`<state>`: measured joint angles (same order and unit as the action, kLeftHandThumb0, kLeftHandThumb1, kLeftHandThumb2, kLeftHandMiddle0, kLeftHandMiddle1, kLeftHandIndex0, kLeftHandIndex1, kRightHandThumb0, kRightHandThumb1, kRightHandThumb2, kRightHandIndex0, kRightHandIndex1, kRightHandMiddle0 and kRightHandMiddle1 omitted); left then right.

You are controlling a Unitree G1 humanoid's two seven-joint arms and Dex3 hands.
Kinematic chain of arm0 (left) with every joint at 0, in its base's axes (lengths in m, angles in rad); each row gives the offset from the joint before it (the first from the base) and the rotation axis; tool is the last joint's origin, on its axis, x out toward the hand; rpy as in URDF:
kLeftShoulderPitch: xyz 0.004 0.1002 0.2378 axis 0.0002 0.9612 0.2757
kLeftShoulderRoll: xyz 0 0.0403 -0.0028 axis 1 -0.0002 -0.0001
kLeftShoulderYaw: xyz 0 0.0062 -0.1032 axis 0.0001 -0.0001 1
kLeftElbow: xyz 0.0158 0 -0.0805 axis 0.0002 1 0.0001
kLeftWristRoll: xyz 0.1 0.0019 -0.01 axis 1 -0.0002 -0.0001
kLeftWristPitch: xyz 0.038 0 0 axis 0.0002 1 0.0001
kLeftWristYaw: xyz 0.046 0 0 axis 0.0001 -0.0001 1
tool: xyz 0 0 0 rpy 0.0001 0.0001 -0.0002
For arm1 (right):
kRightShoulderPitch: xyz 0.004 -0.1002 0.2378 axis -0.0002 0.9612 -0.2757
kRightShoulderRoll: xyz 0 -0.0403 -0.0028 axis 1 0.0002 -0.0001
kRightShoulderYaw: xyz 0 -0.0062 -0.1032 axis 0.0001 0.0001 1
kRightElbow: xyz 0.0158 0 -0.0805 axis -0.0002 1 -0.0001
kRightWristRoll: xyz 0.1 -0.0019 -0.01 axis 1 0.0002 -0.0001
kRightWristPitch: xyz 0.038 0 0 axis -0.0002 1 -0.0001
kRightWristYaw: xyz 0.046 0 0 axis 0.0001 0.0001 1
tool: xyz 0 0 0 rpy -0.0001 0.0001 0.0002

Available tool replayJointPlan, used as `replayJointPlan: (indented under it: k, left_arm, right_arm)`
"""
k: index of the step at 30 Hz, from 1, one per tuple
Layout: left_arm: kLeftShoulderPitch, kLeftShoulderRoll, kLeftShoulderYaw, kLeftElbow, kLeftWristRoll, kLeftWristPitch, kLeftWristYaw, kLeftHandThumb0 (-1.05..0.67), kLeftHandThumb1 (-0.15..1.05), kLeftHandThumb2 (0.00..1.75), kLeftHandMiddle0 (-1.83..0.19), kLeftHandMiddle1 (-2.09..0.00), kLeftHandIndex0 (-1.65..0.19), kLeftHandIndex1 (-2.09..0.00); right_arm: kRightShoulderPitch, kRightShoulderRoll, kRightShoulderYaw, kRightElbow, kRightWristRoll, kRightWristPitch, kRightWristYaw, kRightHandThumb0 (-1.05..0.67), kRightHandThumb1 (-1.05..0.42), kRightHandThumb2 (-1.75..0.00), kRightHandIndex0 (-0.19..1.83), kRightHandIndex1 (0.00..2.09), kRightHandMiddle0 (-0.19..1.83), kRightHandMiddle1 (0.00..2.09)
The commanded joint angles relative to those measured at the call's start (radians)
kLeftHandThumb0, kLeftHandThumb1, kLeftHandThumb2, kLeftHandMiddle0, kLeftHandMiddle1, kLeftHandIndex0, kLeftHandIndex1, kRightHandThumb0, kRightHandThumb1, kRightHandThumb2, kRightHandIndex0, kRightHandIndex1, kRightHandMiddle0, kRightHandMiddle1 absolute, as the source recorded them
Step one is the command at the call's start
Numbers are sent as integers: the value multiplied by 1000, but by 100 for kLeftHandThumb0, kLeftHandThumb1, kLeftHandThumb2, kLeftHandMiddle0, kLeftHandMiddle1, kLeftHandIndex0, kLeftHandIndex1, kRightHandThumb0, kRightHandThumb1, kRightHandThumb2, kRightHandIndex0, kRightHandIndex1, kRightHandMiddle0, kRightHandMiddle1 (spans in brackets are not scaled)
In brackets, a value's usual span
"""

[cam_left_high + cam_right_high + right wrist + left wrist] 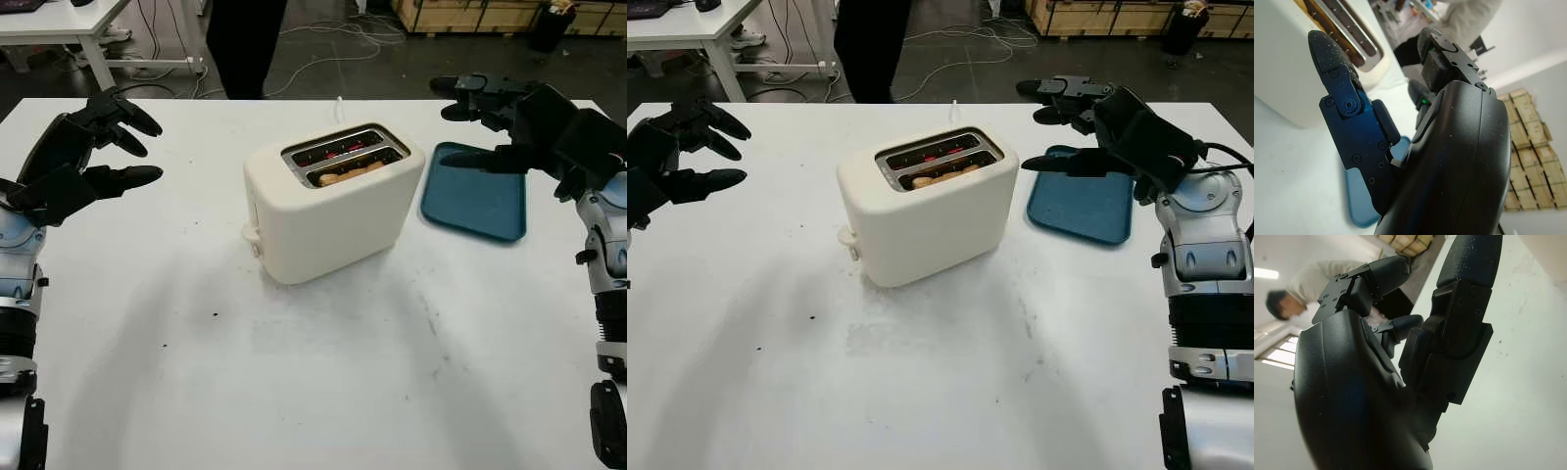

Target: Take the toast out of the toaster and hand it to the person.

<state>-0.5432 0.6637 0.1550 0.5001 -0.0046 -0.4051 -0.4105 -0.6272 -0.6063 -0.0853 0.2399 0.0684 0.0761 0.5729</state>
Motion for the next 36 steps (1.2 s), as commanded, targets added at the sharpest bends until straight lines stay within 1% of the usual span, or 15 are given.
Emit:
replayJointPlan:
  k: [1, 3, 9, 12, 24, 36]
  left_arm:
    - [5, -3, 8, -9, -11, 6, -1, -105, 92, 10, -23, -150, -22, -139]
    - [6, -3, 8, -12, -11, 5, -1, -105, 92, 10, -23, -150, -23, -139]
    - [5, -3, 7, -4, -7, -8, 2, -105, 92, 10, -23, -150, -20, -138]
    - [7, -2, 6, -12, -7, 4, 1, -105, 92, 10, -22, -150, -20, -139]
    - [8, -1, 6, -14, -1, 2, 7, -105, 92, 10, -22, -150, -21, -139]
    - [8, -4, 8, -13, -11, 5, 1, -105, 92, 9, -22, -150, -22, -139]
  right_arm:
    - [0, 2, -1, -18, 1, 11, -5, -63, -69, 0, 1, 82, 45, 1]
    - [1, 0, -1, -15, -2, 0, -5, -64, -70, 0, 1, 82, 46, 1]
    - [2, 1, -1, -26, -1, 19, -8, -64, -70, 0, 2, 81, 46, 1]
    - [1, 3, -1, -19, -1, 15, -7, -65, -69, 0, 2, 81, 46, 1]
    - [0, 4, -1, -12, 2, -1, -2, -64, -70, 0, 1, 83, 46, 1]
    - [2, 1, 1, -21, -2, 11, -4, -64, -70, 0, 0, 82, 45, 1]
